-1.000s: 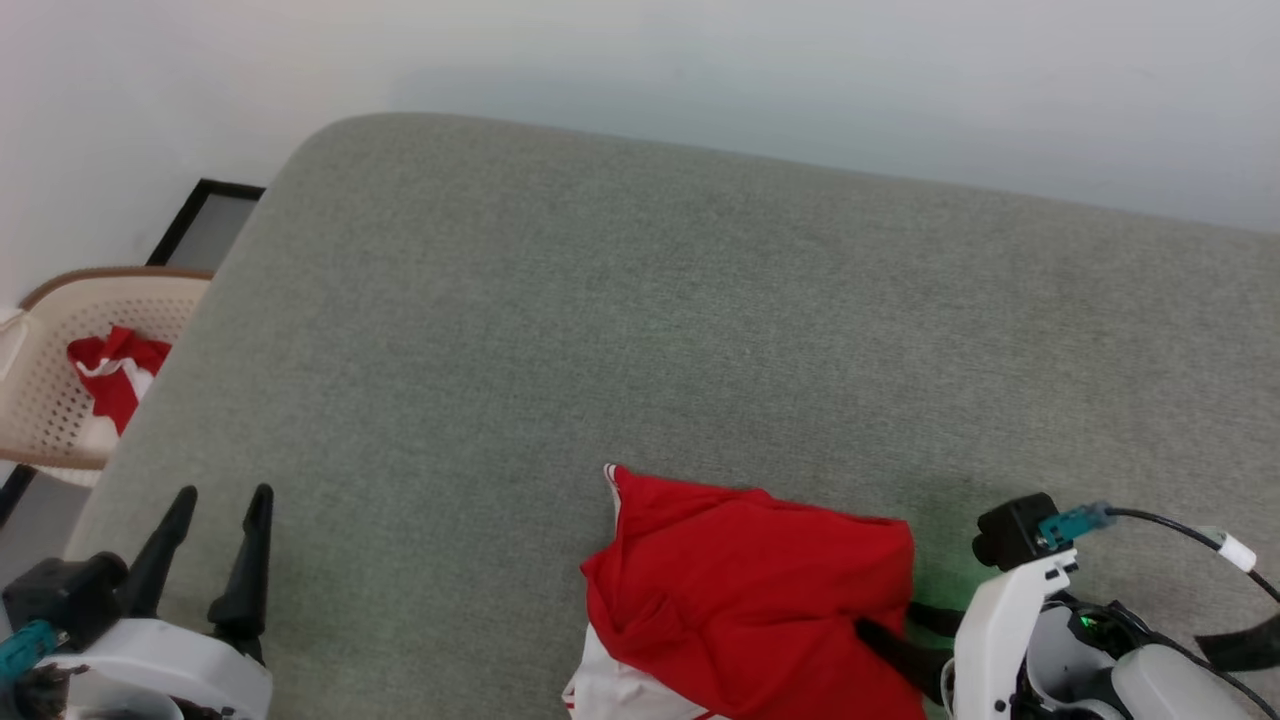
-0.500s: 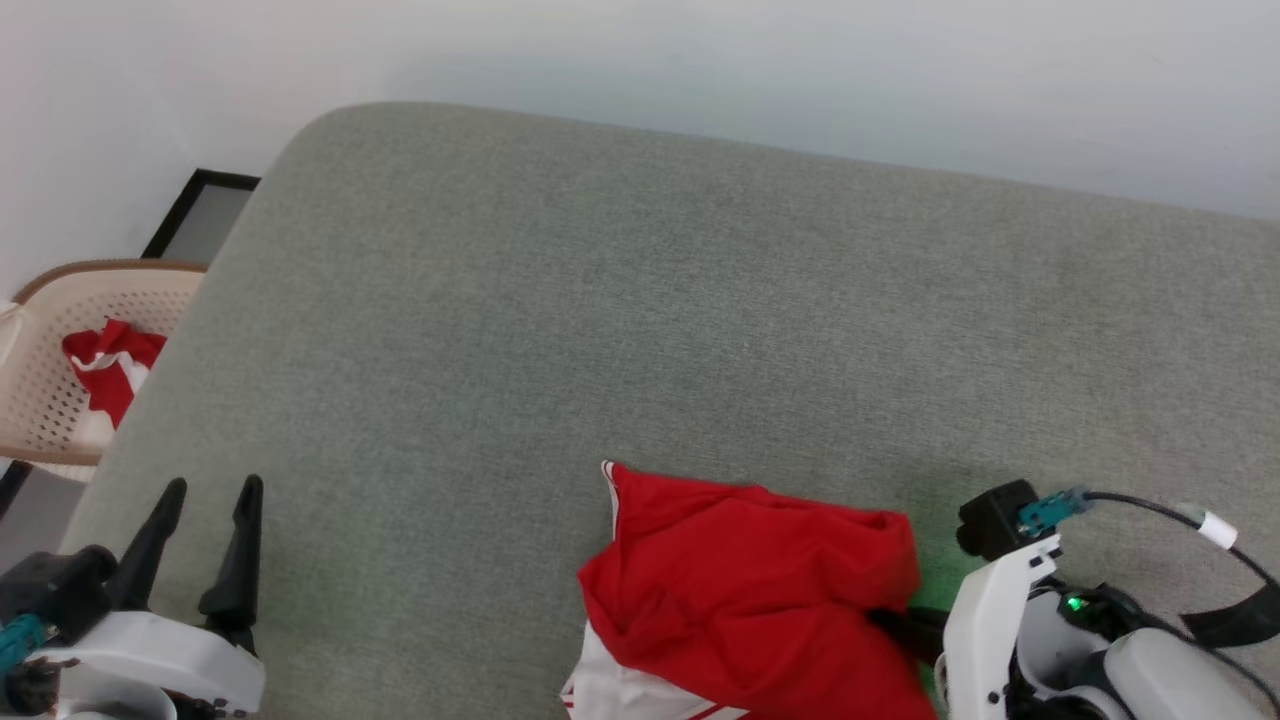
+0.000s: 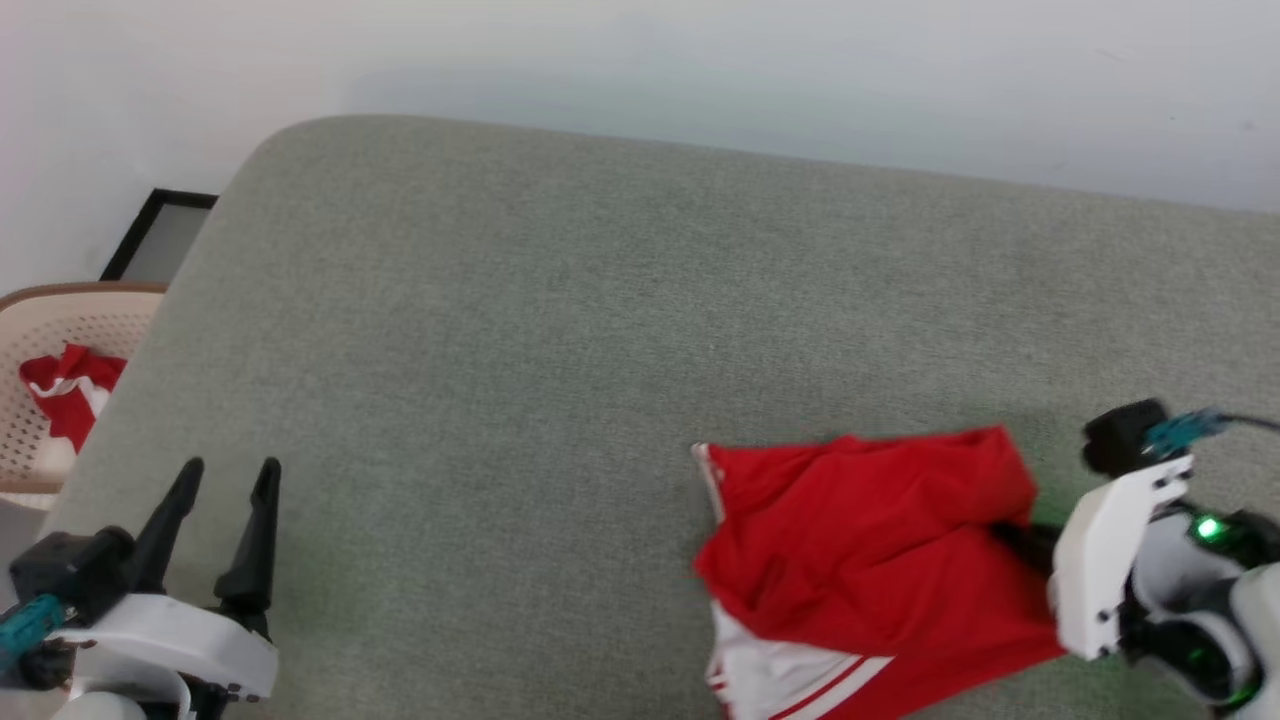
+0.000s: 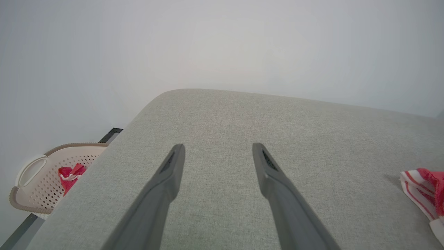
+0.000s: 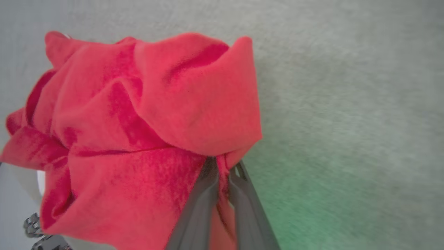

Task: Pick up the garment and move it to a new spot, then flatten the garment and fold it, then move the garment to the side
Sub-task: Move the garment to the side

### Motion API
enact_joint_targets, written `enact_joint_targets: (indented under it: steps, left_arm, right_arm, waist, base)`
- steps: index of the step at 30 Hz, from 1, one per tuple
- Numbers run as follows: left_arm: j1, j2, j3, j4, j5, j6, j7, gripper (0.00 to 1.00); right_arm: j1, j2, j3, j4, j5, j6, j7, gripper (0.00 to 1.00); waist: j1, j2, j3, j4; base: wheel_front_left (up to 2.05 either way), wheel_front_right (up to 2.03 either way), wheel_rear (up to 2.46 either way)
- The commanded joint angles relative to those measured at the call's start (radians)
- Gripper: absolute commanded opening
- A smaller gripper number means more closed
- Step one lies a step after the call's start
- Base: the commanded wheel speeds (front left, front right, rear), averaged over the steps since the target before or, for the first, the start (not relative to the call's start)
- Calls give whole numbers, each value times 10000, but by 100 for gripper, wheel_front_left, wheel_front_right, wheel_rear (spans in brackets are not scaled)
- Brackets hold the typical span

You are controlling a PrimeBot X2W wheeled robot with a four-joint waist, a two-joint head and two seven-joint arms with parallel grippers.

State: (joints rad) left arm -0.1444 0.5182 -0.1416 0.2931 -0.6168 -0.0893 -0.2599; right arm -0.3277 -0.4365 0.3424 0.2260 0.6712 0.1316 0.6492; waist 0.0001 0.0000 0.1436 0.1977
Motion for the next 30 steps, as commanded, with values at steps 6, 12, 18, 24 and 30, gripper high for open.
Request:
enact_joint_targets:
  steps: [6,12,18,24,30]
  left_arm:
    - [-429,14,-199,44,158,-80,-48,100]
    - [-754,13,-343,114,216,-162,-51,100]
    - [-1098,-33,-428,123,301,-214,-57,100]
    - [-1507,-129,-561,149,427,-273,-53,100]
    - [-1887,-212,-619,183,530,-342,-53,100]
  right_arm:
    - [-511,-946,-928,-152,-466,-21,252,0]
    - [-846,-1739,-1408,-97,-841,-21,150,0]
    - [-1246,-2418,-1655,187,-1069,-21,-223,0]
    - [-1842,-3198,-1640,782,-1381,-21,-917,0]
    - [-2469,-3798,-1254,1382,-1836,-21,-1549,0]
  waist:
    - [-1,0,115,-424]
    - [-1,0,316,-760]
    - [-1,0,559,-1031]
    - [-1,0,874,-1324]
    - [-1,0,1183,-1614]
  base:
    - [0,0,0]
    - [0,0,0]
    - [0,0,0]
    - [0,0,0]
    - [0,0,0]
